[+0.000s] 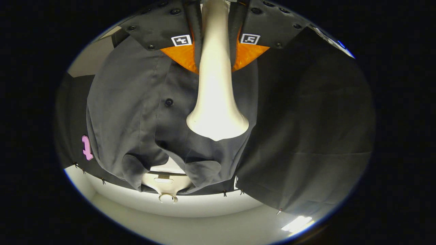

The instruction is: Iron the clothes twice with a garment steamer, once on the left side and once on the right side.

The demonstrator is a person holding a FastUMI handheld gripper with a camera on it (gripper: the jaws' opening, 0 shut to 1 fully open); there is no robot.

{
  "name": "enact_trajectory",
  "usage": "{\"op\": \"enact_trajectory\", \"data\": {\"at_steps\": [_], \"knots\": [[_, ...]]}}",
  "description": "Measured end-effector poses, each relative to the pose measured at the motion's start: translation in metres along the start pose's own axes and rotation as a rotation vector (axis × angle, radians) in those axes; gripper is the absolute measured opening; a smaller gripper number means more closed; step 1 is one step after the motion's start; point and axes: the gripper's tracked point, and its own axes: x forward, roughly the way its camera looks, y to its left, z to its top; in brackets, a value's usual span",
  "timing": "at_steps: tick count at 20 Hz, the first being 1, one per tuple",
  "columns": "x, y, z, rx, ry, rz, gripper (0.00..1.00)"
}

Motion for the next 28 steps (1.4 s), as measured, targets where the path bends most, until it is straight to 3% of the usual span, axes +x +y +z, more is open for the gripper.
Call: {"op": "enact_trajectory", "data": {"at_steps": [28], "knots": [[-0.05,0.023,-0.183,0.043,0.302,0.026,0.38]]}}
